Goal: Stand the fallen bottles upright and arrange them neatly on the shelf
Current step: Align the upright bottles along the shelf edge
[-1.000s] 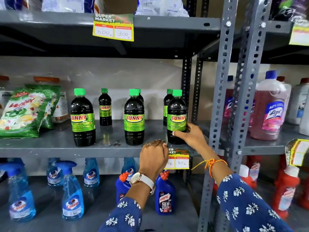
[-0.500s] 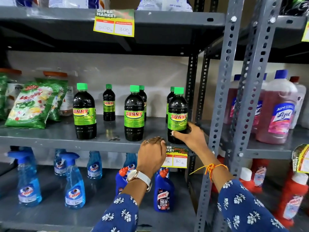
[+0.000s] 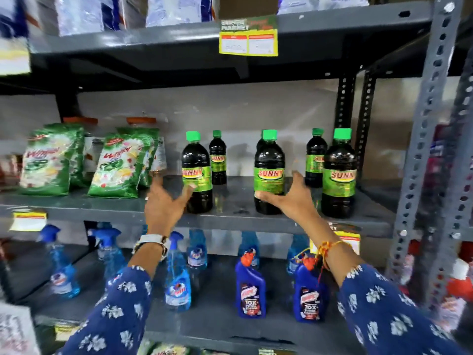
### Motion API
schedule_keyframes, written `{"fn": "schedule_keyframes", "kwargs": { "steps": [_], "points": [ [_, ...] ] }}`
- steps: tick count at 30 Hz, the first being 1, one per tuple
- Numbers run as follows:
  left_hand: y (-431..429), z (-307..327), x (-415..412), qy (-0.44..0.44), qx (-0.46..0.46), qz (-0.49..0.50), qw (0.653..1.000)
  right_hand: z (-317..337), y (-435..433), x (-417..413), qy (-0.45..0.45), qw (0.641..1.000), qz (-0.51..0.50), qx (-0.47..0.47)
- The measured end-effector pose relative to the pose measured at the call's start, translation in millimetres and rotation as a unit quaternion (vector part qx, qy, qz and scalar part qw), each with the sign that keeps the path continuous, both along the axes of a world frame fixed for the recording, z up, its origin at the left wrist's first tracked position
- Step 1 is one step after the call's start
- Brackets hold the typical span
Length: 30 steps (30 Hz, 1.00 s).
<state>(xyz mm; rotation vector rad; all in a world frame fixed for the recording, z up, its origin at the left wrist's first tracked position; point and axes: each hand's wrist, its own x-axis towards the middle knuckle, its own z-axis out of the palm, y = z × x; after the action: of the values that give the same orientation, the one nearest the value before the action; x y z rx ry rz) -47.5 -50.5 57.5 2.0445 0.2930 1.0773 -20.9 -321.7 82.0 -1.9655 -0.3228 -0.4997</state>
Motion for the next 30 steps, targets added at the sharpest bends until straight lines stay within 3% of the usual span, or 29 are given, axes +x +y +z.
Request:
{"fn": "schedule_keyframes", "kwargs": {
  "steps": [2,4,9,30],
  "points": [
    [6,-4,6,0.142,0.068,0.005,0.987,-7,6,3,0.026,0.997,-0.004,-0.069],
    [2,-8,13,0.188,0.11,0.013,0.976,-11,7,4,0.024,0.993,-0.027,-0.112],
    [-5,-20,25,0.185,0.177,0.024,0.966,-15,6,8,0.006,0.99,-0.062,-0.126],
    [-9,-19,23,0.163,0.151,0.032,0.974,-13,10,-1,0.01,0.987,-0.08,-0.139]
  ]
}}
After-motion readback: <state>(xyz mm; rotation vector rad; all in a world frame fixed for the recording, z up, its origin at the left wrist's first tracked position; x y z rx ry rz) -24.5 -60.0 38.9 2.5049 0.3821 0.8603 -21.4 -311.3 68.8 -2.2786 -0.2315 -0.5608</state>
